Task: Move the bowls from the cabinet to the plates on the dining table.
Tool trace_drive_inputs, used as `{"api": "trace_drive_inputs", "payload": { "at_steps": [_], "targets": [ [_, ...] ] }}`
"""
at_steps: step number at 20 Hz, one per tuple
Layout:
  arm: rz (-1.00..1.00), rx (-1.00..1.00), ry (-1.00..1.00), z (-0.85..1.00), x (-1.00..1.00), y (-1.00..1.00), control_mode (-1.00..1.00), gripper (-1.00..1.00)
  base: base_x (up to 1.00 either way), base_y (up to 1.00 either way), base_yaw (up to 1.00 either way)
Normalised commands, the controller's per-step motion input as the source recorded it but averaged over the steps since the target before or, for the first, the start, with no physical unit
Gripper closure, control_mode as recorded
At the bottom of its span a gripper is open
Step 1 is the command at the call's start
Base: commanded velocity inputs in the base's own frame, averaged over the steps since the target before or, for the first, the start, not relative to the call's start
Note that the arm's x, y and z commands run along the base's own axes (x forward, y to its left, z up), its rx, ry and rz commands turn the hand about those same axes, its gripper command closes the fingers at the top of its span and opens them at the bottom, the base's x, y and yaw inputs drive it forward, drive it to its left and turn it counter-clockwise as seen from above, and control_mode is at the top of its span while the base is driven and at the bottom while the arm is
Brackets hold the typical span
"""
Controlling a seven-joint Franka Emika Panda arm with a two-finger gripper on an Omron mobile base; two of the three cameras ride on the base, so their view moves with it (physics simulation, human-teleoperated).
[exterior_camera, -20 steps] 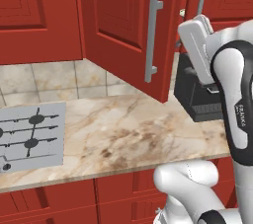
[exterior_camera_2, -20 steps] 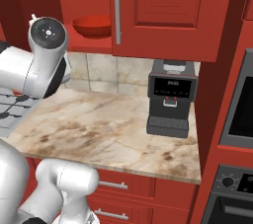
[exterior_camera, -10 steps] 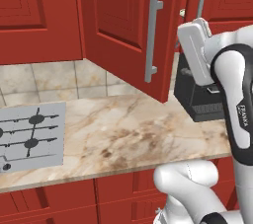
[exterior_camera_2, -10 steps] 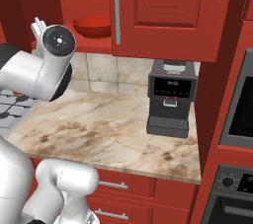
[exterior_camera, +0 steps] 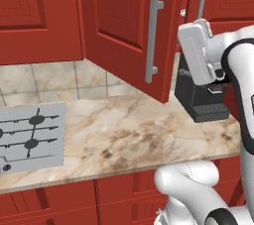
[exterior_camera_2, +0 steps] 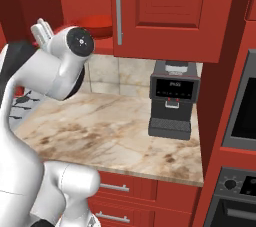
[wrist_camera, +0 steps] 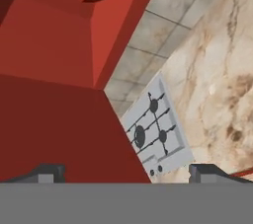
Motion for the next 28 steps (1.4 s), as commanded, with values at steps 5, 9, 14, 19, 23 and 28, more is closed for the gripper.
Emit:
{"api": "trace_drive_inputs", "payload": {
  "at_steps": [5, 9, 14, 19, 23, 28],
  "targets": [
    [0.26, 0.05, 0.03, 0.00, 0.12, 0.04, -1.00, -1.00, 0.00, 0.00, 0.00],
    [0.19, 0.00, 0.00, 0.00, 0.11, 0.03, -1.00, -1.00, 0.00, 0.00, 0.00],
    [0.13, 0.00, 0.00, 0.00, 0.12, 0.00, -1.00, -1.00, 0.00, 0.00, 0.00],
    [0.04, 0.00, 0.00, 0.00, 0.41, 0.12, -1.00, -1.00, 0.00, 0.00, 0.00],
    [0.01, 0.00, 0.00, 0.00, 0.39, 0.36, -1.00, -1.00, 0.00, 0.00, 0.00],
    [0.04, 0.00, 0.00, 0.00, 0.13, 0.46, -1.00, -1.00, 0.00, 0.00, 0.00]
  ]
}}
